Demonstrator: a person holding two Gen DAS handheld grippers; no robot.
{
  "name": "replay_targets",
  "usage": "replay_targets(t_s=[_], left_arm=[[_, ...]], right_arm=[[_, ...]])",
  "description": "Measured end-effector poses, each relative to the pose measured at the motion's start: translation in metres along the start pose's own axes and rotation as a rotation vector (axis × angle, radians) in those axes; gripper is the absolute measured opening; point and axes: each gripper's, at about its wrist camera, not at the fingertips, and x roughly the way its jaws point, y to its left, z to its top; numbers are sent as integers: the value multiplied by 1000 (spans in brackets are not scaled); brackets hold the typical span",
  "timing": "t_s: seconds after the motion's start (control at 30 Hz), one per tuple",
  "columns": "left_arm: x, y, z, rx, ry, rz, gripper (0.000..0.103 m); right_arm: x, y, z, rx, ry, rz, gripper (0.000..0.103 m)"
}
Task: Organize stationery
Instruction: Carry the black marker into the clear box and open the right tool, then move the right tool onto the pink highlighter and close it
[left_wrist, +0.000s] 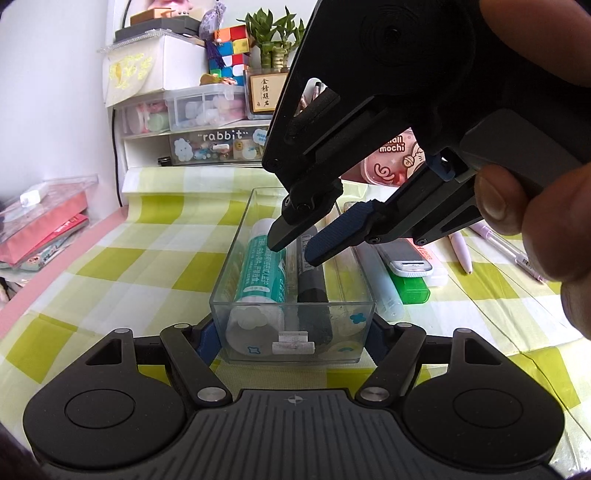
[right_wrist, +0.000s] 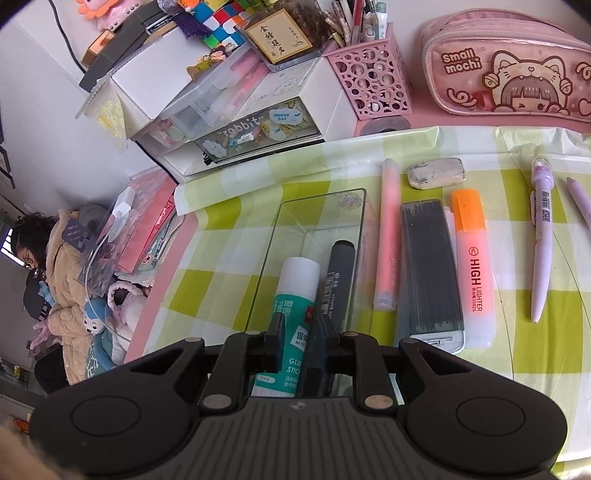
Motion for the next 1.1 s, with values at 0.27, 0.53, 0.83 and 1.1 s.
replay_targets(t_s=[0.27,0.53,0.83,1.1], left_arm=[[0,0,0,-1,0,0,72],[0,0,0,0,-1,-1,72],[0,0,0,0,-1,-1,72],[0,0,0,1,-1,-1,72]], right_arm=[[-32,-27,4,38,-128,-2,13],[-42,-70,3,90,-162,-103,13],[-46,-89,-5,140,-161,-99,13],[-27,-86,8,60,-135,-205,14]])
